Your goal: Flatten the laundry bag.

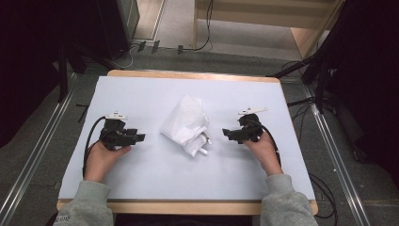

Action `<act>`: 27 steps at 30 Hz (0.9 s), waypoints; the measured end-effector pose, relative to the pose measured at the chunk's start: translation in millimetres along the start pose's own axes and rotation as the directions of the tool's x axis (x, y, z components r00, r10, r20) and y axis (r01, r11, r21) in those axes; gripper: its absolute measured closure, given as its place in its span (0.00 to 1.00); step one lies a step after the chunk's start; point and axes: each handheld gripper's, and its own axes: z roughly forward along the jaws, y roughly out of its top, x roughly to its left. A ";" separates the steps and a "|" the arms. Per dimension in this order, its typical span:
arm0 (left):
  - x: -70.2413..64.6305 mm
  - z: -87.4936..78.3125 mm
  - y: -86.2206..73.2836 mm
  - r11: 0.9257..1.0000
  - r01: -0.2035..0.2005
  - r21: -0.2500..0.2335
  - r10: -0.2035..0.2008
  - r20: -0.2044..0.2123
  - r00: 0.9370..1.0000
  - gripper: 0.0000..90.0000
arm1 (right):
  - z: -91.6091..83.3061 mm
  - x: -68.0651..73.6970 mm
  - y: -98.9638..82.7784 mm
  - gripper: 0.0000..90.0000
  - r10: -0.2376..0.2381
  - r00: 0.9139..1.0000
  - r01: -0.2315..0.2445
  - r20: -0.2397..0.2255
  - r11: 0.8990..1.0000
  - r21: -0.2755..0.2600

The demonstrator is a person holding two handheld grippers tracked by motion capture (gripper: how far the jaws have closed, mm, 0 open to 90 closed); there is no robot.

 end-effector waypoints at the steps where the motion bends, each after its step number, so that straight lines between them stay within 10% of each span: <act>1: -0.8 1.6 0.0 1.000 -0.018 0.008 0.018 0.005 1.000 0.62 | 2.7 2.6 0.8 0.17 -0.023 0.999 0.023 0.029 1.000 0.011; 12: -2.6 5.7 9.0 0.999 -0.029 0.022 0.026 0.100 0.995 0.62 | 1.1 14.3 -2.0 0.16 -0.004 0.996 0.005 -0.094 1.000 0.009; 27: -14.4 13.5 25.8 0.996 -0.067 0.065 0.059 0.120 0.991 0.50 | -11.8 14.6 -15.5 0.40 0.010 0.995 -0.012 -0.099 1.000 -0.022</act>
